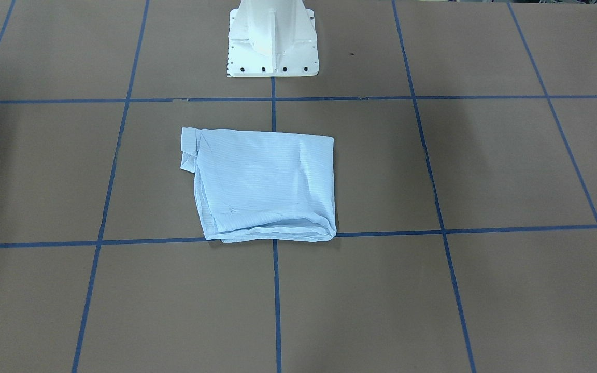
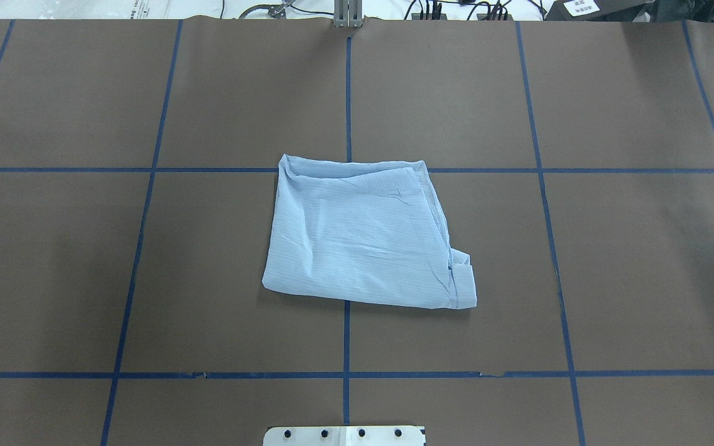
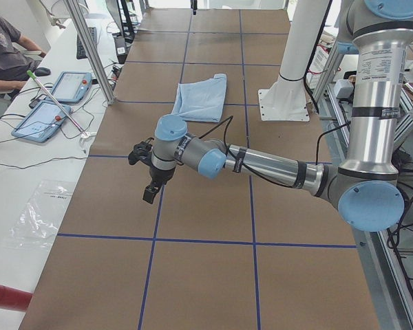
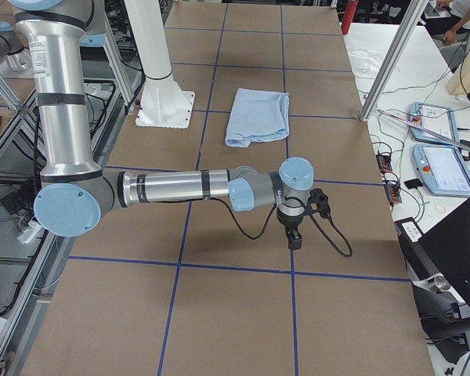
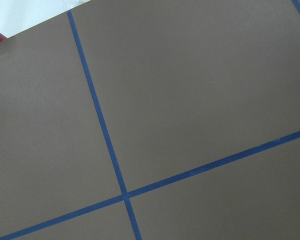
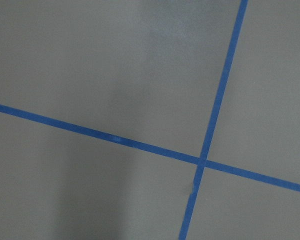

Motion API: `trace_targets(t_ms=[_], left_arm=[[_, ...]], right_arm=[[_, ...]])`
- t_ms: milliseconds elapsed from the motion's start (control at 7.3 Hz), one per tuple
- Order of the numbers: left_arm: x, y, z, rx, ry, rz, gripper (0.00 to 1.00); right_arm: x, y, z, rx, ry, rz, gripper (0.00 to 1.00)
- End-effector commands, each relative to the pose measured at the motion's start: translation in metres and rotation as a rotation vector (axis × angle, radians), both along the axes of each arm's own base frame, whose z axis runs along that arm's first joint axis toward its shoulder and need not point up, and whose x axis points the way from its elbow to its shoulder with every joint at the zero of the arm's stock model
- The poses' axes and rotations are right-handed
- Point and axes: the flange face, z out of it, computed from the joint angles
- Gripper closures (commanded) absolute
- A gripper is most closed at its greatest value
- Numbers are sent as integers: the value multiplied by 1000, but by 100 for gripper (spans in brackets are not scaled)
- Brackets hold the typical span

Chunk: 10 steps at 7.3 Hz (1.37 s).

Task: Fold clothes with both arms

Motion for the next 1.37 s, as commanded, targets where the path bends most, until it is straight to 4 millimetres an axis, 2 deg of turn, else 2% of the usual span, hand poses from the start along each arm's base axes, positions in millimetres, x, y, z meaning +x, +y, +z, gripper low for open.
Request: trace_targets(t_ms=[0, 137, 274, 411, 548, 685, 822, 959, 1096, 1233], left_arm=[[-5, 11, 43, -14, -10, -5, 0], [-8, 17, 56, -56, -9, -7, 0], [-12, 38, 70, -137, 27, 6, 0], [-11, 53, 72, -204, 102, 31, 0], [-16, 68, 87, -244, 106, 24, 0], [-21, 74, 94, -265, 105, 12, 0], [-48, 75, 97, -316, 104, -52, 0], [-57, 75, 92, -333, 101, -68, 0], [-58, 76, 92, -312, 87, -24, 0], [-58, 74, 88, -317, 85, -17, 0]], right_arm=[[3, 6, 13, -16, 1, 2, 0], [10, 11, 18, -31, 1, 15, 0], [15, 15, 20, -45, 0, 31, 0], [16, 15, 18, -89, -7, 84, 0], [16, 15, 4, -123, -19, 143, 0], [14, 20, -5, -136, -45, 161, 0], [19, 21, -8, -175, -82, 166, 0], [28, 23, -7, -220, -108, 182, 0], [37, 29, -2, -267, -135, 199, 0], [49, 44, 10, -299, -143, 222, 0]])
